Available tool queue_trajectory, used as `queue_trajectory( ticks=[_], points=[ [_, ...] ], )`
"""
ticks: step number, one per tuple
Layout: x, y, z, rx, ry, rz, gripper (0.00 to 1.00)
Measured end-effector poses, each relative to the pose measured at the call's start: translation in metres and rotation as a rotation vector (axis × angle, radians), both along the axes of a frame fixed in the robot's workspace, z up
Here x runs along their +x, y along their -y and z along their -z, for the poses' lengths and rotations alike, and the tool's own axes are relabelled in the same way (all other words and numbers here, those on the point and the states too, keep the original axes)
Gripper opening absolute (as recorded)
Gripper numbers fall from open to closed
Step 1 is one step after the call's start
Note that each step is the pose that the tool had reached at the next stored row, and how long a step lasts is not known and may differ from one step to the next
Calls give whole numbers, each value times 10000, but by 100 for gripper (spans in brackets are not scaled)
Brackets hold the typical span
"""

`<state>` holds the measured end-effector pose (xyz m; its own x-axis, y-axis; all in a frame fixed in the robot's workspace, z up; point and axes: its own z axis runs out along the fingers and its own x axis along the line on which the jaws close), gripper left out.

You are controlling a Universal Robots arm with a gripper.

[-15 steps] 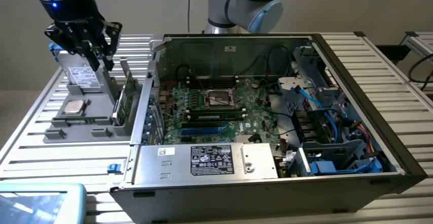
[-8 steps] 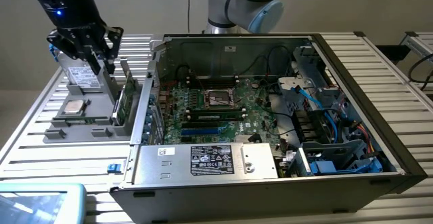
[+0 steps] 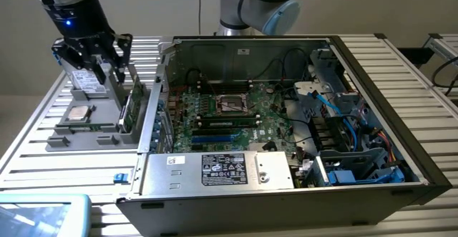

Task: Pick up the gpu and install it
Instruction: 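Pick up the gpu and move the gpu toward the slot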

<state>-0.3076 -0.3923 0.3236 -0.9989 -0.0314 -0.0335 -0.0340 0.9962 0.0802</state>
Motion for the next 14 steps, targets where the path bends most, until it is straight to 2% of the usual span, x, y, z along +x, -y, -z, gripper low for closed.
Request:
queue_trajectory(
  ticks=[5, 11, 14],
  points=[
    [4, 0, 90, 1, -1, -145, 46],
    [4, 0, 199, -1, -2, 863, 46],
    [4, 0, 255, 1, 0, 1077, 46]
  ],
)
